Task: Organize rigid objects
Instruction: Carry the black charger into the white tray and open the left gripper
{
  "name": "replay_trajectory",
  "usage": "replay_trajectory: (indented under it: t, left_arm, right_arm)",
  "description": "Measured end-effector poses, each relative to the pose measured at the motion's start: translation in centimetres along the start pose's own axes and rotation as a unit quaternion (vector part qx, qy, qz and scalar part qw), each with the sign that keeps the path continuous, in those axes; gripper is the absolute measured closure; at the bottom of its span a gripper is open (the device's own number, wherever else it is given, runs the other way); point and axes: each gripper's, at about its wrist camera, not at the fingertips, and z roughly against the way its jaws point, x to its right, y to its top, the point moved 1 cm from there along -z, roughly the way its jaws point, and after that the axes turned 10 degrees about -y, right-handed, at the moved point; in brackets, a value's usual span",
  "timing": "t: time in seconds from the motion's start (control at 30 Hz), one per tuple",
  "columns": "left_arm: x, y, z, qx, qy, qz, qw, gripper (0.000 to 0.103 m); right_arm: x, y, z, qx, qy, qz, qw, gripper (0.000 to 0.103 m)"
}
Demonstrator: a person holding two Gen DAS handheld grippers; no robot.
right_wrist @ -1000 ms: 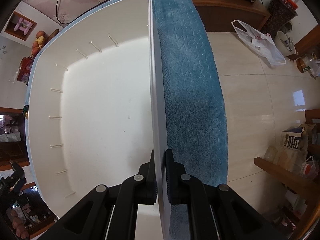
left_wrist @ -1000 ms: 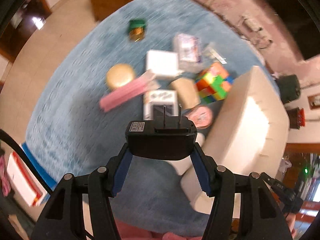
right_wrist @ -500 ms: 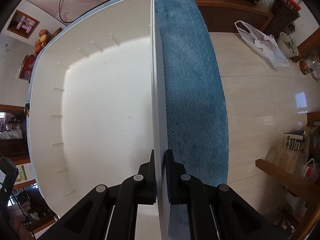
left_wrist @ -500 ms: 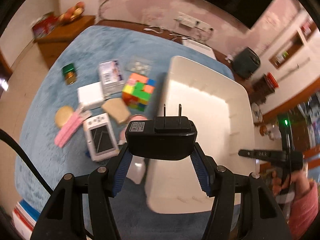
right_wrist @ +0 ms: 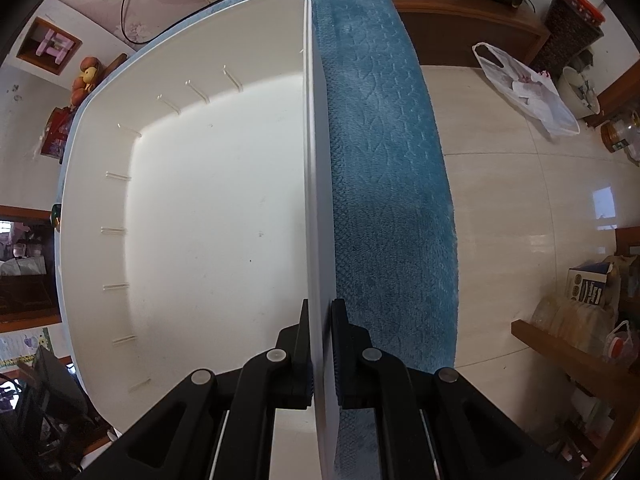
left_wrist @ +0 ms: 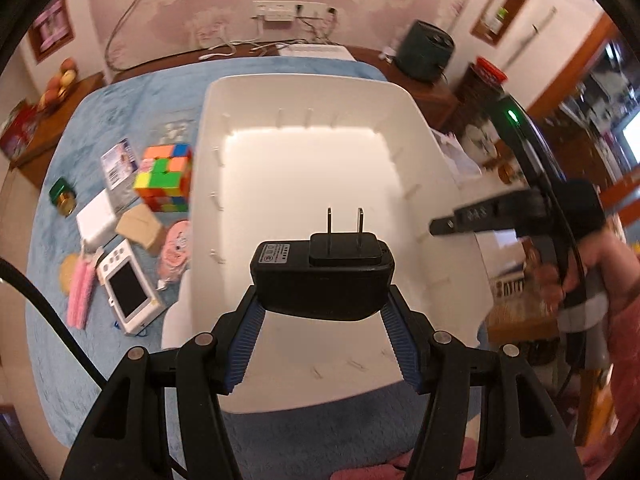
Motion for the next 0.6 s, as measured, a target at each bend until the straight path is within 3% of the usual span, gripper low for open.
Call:
replay_trajectory:
  t: [0.4, 0.53, 0.6]
  left_arm:
    - [2.8, -0.1, -0.6, -0.025, -0.01, -0.063, 0.9977, 0.039]
    - [3.0, 0.2, -0.1, -0.016, 0.0, -0.072, 0.9973, 0.024]
    - [2.9, 0.4, 0.2, -0.01, 0.004, -0.075, 0.9971, 0.024]
  right_arm:
    - [0.0, 0.0, 0.1, 0.0, 0.003, -0.007, 1.0, 0.095]
    - [0.0, 0.0, 0.1, 0.002, 0.001, -0.005, 1.0, 0.095]
    - [0.1, 0.0, 0.1, 0.003, 0.001, -0.007, 1.0, 0.095]
